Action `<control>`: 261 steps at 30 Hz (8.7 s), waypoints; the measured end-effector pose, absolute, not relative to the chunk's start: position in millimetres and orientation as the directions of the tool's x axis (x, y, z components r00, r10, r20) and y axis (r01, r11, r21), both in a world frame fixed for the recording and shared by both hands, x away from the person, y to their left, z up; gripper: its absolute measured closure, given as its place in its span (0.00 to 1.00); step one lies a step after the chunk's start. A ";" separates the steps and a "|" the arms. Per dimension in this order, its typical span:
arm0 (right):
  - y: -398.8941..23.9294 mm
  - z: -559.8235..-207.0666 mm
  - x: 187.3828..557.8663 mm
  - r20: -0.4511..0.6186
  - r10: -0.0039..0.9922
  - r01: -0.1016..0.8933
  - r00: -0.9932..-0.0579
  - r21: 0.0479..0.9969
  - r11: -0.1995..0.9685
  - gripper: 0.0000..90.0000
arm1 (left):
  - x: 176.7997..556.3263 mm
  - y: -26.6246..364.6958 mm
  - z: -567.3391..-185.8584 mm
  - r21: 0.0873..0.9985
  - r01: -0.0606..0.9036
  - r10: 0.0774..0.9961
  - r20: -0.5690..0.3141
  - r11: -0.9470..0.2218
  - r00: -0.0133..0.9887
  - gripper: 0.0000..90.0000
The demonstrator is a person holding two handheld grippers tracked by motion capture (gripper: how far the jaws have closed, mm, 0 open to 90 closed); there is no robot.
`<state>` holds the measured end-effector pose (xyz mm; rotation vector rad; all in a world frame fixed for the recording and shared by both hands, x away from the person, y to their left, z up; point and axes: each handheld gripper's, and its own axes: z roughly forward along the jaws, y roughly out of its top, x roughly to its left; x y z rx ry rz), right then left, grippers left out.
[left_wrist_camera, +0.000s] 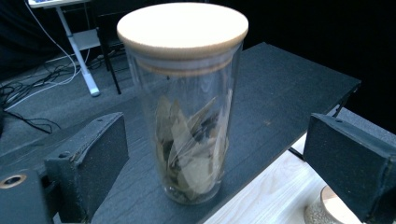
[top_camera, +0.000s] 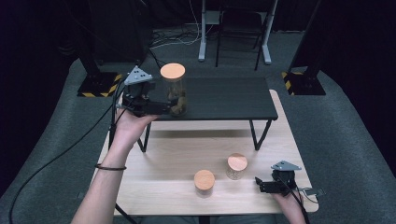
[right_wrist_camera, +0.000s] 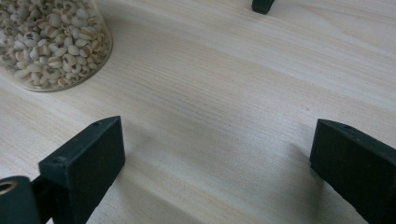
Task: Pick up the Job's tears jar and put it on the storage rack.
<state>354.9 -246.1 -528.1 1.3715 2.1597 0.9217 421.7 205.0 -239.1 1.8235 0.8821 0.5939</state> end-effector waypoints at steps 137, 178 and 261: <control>-246.6 -528.1 354.4 0.003 0.914 0.636 -0.406 0.719 0.281 0.02 | 347.8 281.4 -508.2 0.795 0.527 0.859 -0.013 -0.302 0.512 0.07; -247.5 -517.3 348.0 0.006 0.914 0.599 -0.406 0.757 0.261 0.07 | 357.8 281.9 -529.2 0.719 0.601 0.863 -0.002 -0.351 0.506 0.05; -125.9 -449.2 293.9 0.068 0.771 0.349 -0.633 0.914 0.207 0.08 | 359.0 281.2 -529.5 0.714 0.605 0.864 0.000 -0.353 0.503 0.03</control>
